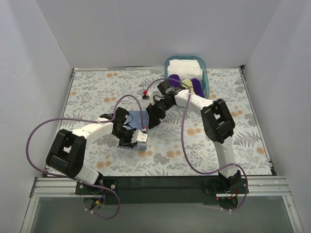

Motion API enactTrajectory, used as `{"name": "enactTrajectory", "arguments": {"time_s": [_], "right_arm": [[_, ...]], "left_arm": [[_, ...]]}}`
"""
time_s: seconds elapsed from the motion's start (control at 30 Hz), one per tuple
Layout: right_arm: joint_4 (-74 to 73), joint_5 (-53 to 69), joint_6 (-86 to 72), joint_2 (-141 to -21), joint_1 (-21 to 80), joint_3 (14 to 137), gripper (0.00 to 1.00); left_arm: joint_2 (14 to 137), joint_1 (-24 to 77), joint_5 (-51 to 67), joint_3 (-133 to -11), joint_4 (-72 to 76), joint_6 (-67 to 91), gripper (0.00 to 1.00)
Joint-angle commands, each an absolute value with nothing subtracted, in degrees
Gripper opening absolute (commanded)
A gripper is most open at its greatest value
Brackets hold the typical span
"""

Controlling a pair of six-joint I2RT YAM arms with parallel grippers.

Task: Roll the towels
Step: Roll the towel

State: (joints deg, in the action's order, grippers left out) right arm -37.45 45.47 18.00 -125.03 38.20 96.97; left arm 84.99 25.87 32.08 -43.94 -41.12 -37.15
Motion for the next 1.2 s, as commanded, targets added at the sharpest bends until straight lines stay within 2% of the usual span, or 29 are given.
{"name": "enactTrajectory", "arguments": {"time_s": [0.0,0.1,0.27,0.47,0.53,0.77,0.9,1.07,1.17], "right_arm": [[-31.9,41.6,17.3,-115.2,35.2,93.8,0.61],[-28.5,40.7,17.5,-107.2,34.1,86.7,0.62],[-22.8,37.4,17.1,-97.1,34.7,75.8,0.72],[-20.9,28.9,21.3,-94.2,43.4,71.5,0.72],[-20.0,25.6,24.2,-94.5,46.7,71.1,0.69],[-14.1,15.2,31.6,-97.9,59.3,68.2,0.65],[-10.2,15.0,33.0,-100.2,61.9,66.3,0.6],[-4.2,11.3,34.8,-104.0,63.5,63.8,0.59],[-3.0,11.1,35.5,-105.7,63.5,63.6,0.53]], "left_arm": [[94.0,25.8,35.1,-44.1,-55.4,-35.2,0.04],[103.0,24.5,37.8,-50.2,-60.7,-34.8,0.04],[114.0,21.5,39.5,-58.0,-64.9,-34.5,0.07],[129.1,18.0,40.8,-72.1,-72.9,-36.6,0.14],[132.3,17.1,41.6,-75.0,-74.0,-36.6,0.14],[136.8,16.2,40.5,-81.3,-75.4,-35.6,0.14],[136.8,15.9,40.3,-81.4,-75.0,-35.4,0.17],[135.6,15.7,40.2,-80.4,-73.5,-35.5,0.21],[135.2,15.6,40.9,-80.8,-73.5,-35.6,0.24]]}}
